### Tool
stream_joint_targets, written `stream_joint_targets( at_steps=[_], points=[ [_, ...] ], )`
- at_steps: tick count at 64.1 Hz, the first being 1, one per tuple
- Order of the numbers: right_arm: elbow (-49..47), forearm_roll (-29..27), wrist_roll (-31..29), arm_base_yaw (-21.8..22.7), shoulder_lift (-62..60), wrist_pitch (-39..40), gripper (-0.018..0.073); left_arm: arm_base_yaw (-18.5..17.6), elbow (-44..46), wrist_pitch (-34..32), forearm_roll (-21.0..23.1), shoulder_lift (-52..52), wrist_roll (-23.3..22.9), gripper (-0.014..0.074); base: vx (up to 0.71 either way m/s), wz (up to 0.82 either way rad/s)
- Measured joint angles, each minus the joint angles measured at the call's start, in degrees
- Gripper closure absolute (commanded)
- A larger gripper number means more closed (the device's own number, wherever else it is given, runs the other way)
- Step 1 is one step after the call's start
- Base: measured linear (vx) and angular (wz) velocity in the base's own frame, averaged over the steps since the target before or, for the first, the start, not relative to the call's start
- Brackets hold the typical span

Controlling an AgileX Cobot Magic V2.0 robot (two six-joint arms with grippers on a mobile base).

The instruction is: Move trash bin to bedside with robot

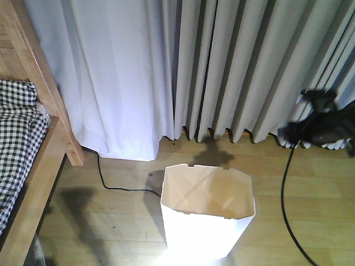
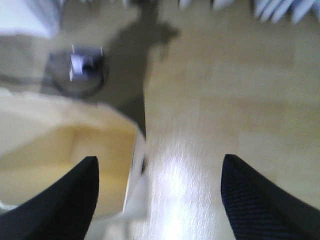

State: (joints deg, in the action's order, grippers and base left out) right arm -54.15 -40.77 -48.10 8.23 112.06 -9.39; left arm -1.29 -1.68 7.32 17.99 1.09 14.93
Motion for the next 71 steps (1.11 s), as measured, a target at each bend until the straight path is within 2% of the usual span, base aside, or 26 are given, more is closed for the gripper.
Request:
stream_joint_targets(
  at_steps=[47,51,60,66,71],
  points=[
    [22.41,-1.18,-0.65,0.00,-64.71,-1.54,0.0063,0.00,0.00,0.00,0.00,0.00,0.00,0.0602,0.00,0.00],
    [24.92,-2.66,-0.65,0.00,-70.17,0.00,0.0063,0.00,0.00,0.00,0.00,0.00,0.00,0.0602,0.00,0.00],
    [31.11,-9.69,-0.97,-0.75,-80.89,5.42,0.0074,0.00,0.00,0.00,0.00,0.00,0.00,0.0602,0.00,0.00],
    [34.63,-10.97,-4.10,-4.38,-85.92,6.68,0.0140,0.00,0.00,0.00,0.00,0.00,0.00,0.0602,0.00,0.00],
    [35.72,-11.15,-7.09,-7.34,-88.59,7.19,0.0293,0.00,0.00,0.00,0.00,0.00,0.00,0.0602,0.00,0.00]
  ],
)
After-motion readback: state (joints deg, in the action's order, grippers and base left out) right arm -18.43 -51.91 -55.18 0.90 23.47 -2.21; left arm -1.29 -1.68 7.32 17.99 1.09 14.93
